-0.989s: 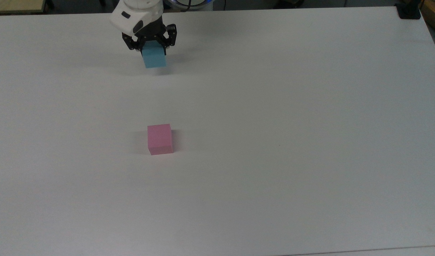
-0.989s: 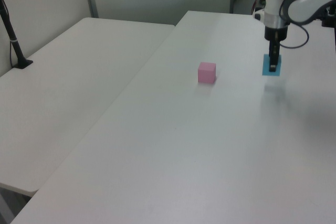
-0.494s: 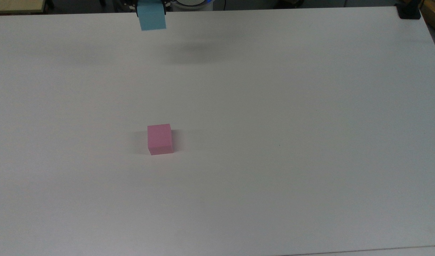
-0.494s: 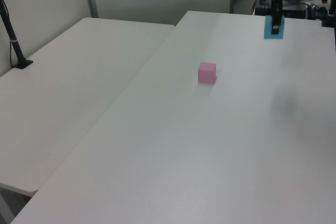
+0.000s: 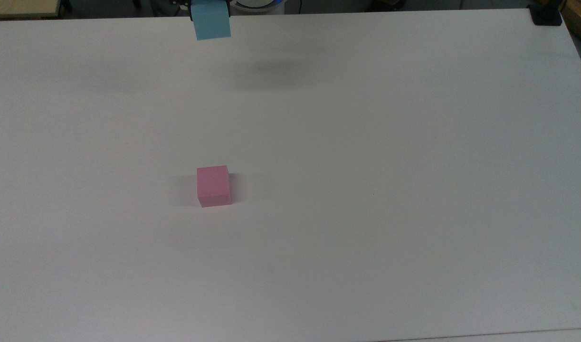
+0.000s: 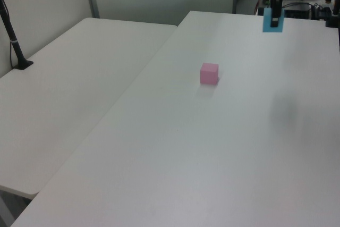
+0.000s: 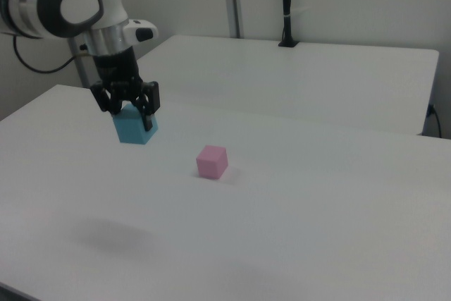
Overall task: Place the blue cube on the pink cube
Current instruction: 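Carry the light-blue cube over the pink cube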
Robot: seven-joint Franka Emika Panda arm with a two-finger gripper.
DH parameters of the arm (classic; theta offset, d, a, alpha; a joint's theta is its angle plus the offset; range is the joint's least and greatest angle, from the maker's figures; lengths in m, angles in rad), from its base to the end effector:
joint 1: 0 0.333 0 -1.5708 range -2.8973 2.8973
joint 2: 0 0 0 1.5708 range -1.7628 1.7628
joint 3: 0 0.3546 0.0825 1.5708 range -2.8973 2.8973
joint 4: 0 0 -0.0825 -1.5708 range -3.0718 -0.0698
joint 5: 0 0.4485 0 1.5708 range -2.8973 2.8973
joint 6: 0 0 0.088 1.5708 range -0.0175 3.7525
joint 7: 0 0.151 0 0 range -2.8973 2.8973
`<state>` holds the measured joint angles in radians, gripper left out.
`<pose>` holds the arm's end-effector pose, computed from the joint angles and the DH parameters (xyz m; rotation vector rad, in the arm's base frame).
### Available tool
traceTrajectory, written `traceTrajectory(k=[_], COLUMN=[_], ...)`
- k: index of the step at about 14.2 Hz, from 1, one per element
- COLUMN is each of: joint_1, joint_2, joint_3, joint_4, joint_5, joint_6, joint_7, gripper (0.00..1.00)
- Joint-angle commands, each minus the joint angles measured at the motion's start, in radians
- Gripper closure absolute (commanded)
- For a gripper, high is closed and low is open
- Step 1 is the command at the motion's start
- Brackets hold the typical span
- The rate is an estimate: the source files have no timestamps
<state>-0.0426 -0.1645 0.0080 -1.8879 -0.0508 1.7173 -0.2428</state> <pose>0.5657 -0.0263 0.5583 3.0734 0.3327 -0.0204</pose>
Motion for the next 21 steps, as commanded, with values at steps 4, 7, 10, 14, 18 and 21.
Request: traceTrajectory(k=[4,7,10,14,18,21], joint_1=[0.033,0.035,0.052,0.055,0.055,0.053], joint_2=[0.357,0.482,0.557,0.637,0.701,0.729], joint_3=[0.000,0.000,-0.010,-0.010,-0.013,-0.017], joint_4=[0.376,0.513,0.567,0.598,0.598,0.598], joint_5=[0.025,0.023,0.019,0.017,0.012,-0.001], joint_6=[-0.013,0.008,0.073,0.114,0.166,0.168], joint_7=[0.097,0.103,0.102,0.118,0.131,0.129], gripper=[0.66,0.66,0.66,0.66,0.66,0.66])
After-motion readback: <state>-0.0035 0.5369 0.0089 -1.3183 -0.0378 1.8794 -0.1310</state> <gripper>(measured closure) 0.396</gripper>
